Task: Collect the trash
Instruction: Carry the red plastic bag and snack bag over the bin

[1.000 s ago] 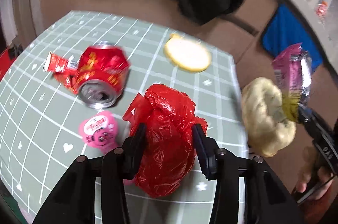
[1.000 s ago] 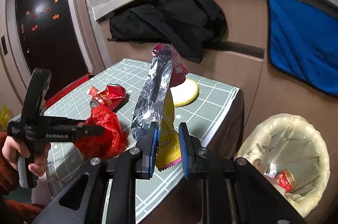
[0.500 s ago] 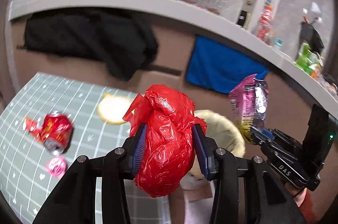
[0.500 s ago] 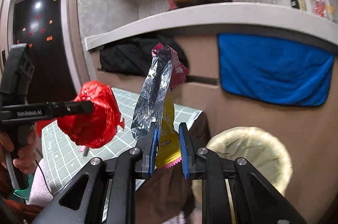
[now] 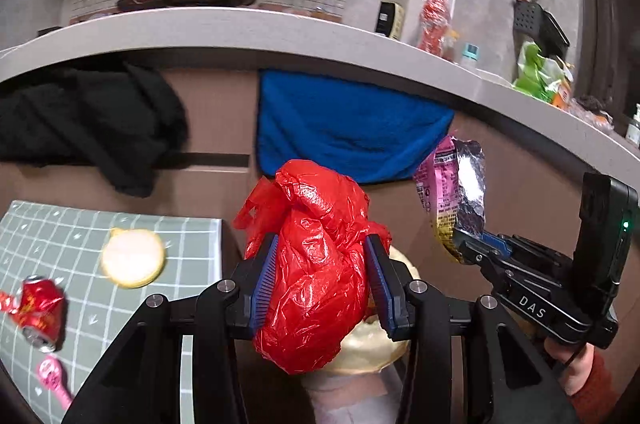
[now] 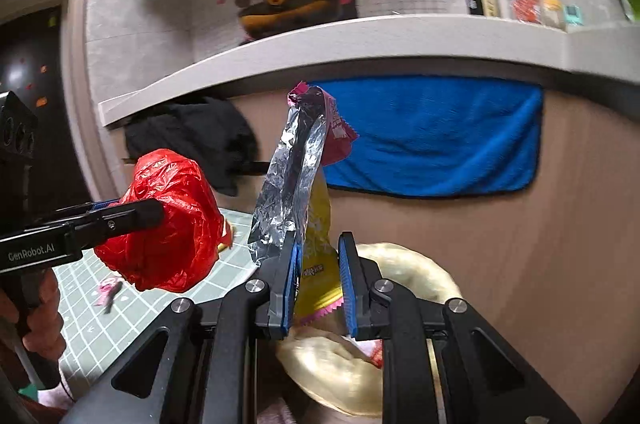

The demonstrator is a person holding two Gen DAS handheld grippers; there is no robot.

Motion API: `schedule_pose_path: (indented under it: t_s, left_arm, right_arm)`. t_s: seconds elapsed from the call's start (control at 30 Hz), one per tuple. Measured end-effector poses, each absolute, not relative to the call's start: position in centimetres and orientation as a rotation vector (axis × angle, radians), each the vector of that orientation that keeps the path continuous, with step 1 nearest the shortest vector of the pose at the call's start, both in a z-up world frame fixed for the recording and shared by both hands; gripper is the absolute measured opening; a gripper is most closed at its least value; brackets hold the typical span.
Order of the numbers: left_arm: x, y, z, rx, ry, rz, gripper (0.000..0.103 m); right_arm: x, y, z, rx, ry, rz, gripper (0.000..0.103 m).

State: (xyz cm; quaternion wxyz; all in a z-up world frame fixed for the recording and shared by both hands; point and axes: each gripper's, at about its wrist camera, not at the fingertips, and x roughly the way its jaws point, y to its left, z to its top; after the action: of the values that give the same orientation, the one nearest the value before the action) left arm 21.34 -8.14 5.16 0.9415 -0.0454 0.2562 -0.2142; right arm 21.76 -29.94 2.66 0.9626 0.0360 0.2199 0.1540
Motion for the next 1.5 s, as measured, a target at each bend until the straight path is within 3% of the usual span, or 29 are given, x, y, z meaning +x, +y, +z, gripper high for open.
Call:
schedule_pose_path:
  t_s: [1.5]
  left_arm:
    - [30.4,-13.2,-4.3,-0.103,0.768,-0.463,0.044]
  right_arm:
    - [28.9,-32.5,-4.6,0.163,0.656,0.257,0.019]
